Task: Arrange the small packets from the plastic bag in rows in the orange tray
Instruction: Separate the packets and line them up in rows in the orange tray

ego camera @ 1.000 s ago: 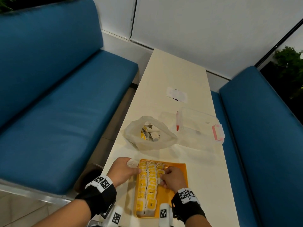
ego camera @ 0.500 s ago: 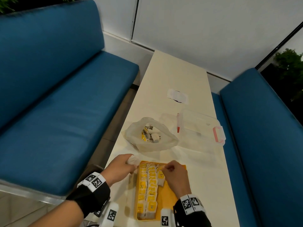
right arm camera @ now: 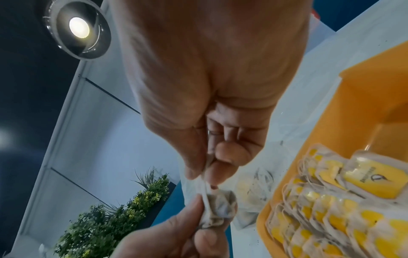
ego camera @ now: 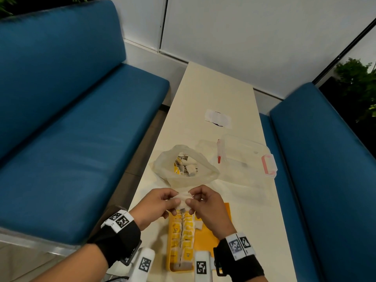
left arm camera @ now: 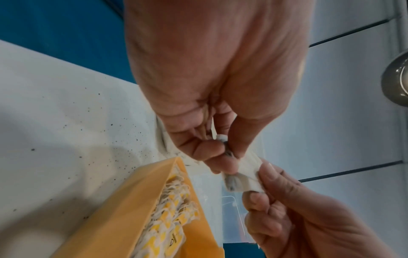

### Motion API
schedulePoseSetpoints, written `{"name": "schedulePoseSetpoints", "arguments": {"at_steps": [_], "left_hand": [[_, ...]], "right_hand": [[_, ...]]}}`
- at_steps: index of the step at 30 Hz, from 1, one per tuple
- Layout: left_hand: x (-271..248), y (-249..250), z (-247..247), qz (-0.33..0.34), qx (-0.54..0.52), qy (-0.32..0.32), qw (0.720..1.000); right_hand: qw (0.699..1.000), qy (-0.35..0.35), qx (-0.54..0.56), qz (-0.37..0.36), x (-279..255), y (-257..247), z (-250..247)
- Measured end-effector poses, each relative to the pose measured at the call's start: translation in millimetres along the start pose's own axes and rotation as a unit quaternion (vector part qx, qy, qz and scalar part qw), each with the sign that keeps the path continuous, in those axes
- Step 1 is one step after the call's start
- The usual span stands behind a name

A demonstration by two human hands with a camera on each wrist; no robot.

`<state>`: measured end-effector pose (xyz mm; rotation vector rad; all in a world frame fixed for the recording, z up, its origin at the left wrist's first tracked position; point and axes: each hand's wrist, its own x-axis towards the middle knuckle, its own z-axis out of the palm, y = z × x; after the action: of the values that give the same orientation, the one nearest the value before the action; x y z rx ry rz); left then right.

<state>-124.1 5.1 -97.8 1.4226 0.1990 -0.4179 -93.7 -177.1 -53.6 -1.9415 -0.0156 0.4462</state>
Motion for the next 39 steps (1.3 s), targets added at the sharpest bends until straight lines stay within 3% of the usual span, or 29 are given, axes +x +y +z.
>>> {"name": "schedulePoseSetpoints", "arguments": {"at_steps": [6, 10, 15, 21, 29, 34, 39], "left_hand": [[3, -1, 3, -0.027, -0.067, 0.016, 0.997], [6, 1, 2, -0.049, -0.134, 0.047, 0.989], [9, -1, -4, -0.06, -0.133, 0.09, 0.985], [9, -7, -4, -0.074, -0.103, 0.113, 0.986], [7, -15, -2, -0.085, -0.084, 0.087, 0.989], [7, -16, -1, -0.088, -0.067, 0.072, 0.991], [5, -15, 4, -0.082, -0.051, 0.067, 0.993]], "right_hand": [[0.995, -0.037, 0.093, 0.004, -8, 0, -3], [0.994, -0.006, 0.112, 0.011, -8, 3, -6], [0.998, 0.052, 0.032, -0.002, -4, 13, -16], [0.998, 0.024, -0.021, 0.049, -3, 27, -30], [0.983, 0.094, -0.153, 0.019, -3, 45, -42], [0.989, 0.095, -0.113, 0.021, -5, 51, -47], [0.983, 0.041, -0.168, 0.056, -3, 64, -49]]}}
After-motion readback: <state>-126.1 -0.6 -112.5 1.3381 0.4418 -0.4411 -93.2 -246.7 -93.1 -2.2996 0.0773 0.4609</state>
